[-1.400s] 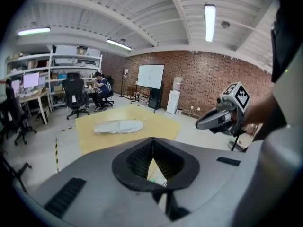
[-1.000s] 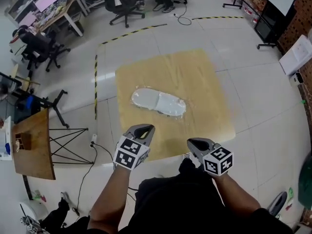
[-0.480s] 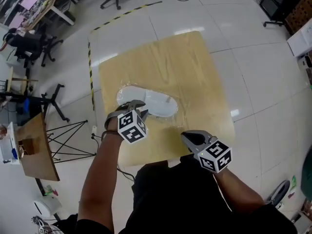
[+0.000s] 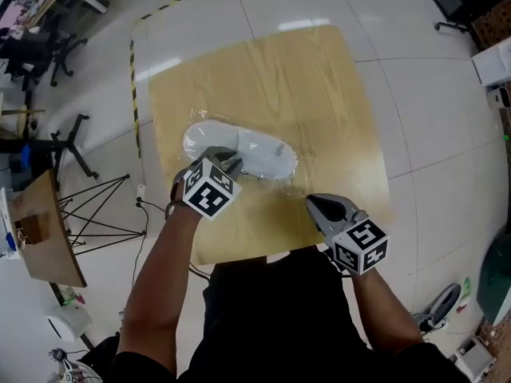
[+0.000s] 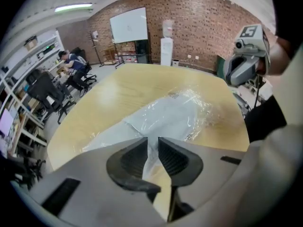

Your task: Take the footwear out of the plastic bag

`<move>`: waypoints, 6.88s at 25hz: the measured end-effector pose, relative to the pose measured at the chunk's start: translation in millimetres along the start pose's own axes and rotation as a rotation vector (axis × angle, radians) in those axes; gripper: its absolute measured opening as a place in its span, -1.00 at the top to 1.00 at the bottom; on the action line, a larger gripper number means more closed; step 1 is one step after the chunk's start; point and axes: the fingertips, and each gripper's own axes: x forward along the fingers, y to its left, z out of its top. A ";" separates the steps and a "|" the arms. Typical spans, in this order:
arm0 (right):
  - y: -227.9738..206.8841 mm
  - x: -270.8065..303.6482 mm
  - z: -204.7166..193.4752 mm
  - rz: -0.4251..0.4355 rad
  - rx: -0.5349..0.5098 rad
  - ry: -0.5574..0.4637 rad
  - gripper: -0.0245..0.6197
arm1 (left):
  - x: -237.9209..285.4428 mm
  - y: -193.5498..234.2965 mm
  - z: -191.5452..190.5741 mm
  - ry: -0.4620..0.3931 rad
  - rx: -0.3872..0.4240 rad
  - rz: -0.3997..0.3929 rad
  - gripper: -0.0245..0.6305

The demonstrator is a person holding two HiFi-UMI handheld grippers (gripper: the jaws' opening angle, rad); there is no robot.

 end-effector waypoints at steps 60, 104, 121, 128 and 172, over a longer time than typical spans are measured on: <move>-41.4 11.6 -58.9 -0.047 -0.526 0.491 0.91 | -11.0 -44.1 -25.6 -0.009 0.148 -0.141 0.67; 9.3 69.6 16.2 0.327 0.036 0.165 0.13 | -28.0 -47.1 -42.6 -0.030 0.148 -0.042 0.74; 7.7 49.0 -3.2 0.576 0.283 0.147 0.92 | -21.0 -43.6 -38.5 -0.063 0.105 -0.084 0.73; 12.4 50.4 -17.5 0.534 0.213 0.216 0.27 | -23.1 -42.9 -39.3 -0.059 0.115 -0.091 0.74; -50.7 50.8 -25.5 0.092 0.432 0.209 0.80 | -28.8 -48.0 -54.3 -0.068 0.118 -0.035 0.81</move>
